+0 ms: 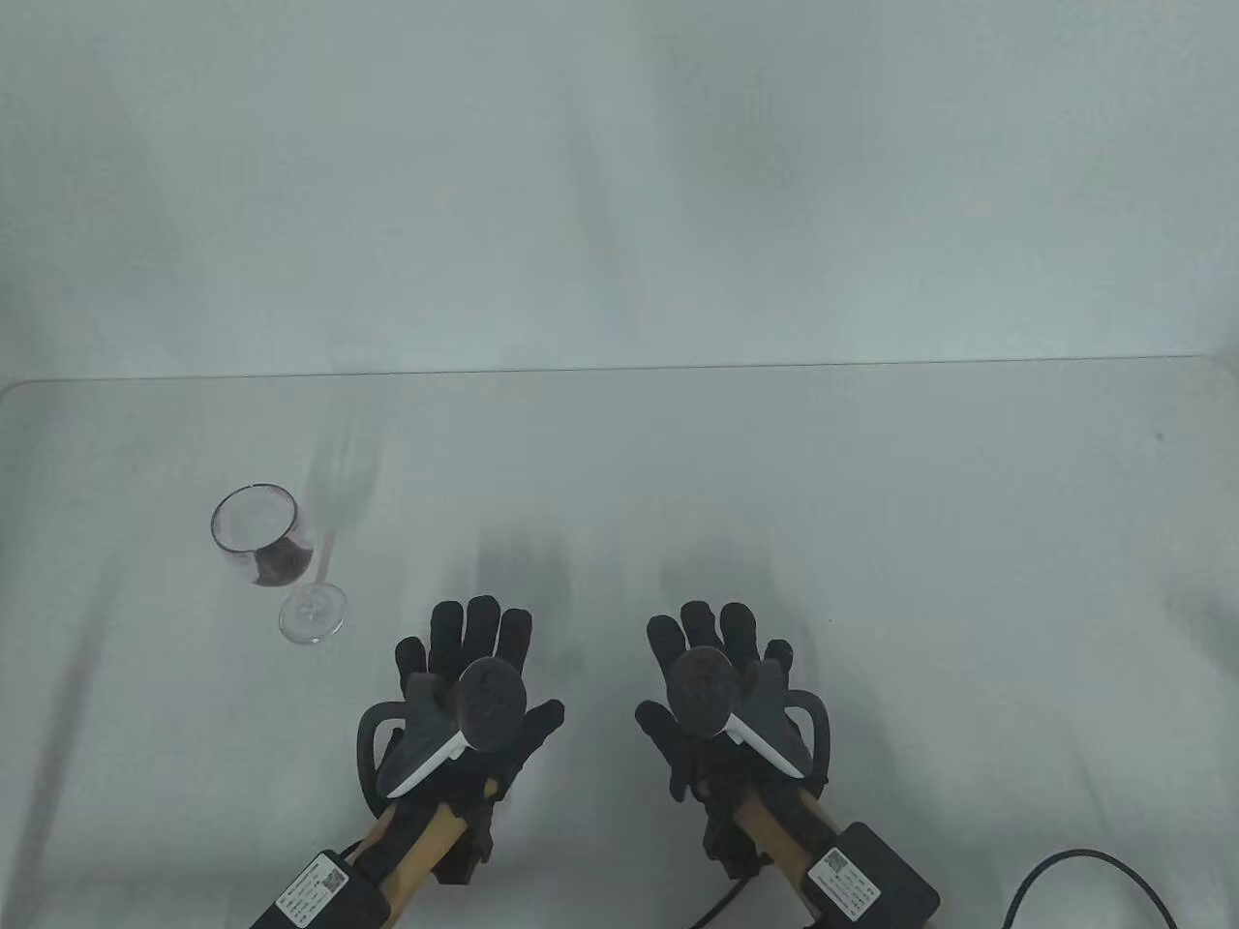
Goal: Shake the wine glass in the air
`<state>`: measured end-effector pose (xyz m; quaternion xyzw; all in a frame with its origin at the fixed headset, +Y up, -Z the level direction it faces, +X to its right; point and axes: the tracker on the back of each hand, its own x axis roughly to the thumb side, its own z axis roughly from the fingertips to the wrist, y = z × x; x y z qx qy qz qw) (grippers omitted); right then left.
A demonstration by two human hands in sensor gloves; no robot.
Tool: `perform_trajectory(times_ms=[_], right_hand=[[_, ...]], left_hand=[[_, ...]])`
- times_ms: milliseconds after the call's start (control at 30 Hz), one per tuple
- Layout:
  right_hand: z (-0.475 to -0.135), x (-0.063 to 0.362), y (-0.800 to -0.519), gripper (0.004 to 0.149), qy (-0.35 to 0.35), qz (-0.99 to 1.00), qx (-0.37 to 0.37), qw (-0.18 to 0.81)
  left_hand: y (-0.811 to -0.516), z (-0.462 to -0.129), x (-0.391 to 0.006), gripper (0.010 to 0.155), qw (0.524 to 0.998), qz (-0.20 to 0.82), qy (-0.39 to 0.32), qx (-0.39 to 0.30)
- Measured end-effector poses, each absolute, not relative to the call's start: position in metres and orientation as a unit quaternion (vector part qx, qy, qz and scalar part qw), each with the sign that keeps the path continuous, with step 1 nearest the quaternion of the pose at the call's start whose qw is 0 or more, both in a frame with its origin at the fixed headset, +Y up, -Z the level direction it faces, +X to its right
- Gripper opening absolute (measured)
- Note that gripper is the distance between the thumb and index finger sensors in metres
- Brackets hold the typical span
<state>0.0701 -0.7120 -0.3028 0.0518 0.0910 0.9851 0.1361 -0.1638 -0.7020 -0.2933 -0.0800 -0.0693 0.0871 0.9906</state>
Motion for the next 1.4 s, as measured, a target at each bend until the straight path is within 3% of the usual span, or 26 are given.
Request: perform_trajectory(times_ms=[500,800,1133,1400], right_hand=[[-0.302,0.072,-0.708,0.078,0.082,0.983,0.055,0.157],[-0.299,0.074,-0.705,0.078,0.079,0.98,0.06,0.17],[-0.299,0.073,-0.705,0.077,0.084,0.979,0.069,0.175],[-0.298,0.073,-0.705,0.077,0.084,0.978,0.071,0.175]], left_hand=[[-0.703,-0.293,-0.164,0.09,0.991,0.086,-0.065,-0.082],[-0.678,-0.288,-0.186,0.085,0.983,0.172,-0.029,0.051],[-0.664,-0.287,-0.254,0.085,0.973,0.213,0.07,0.044],[-0.672,-0.283,-0.312,0.085,0.95,0.267,0.158,0.027]])
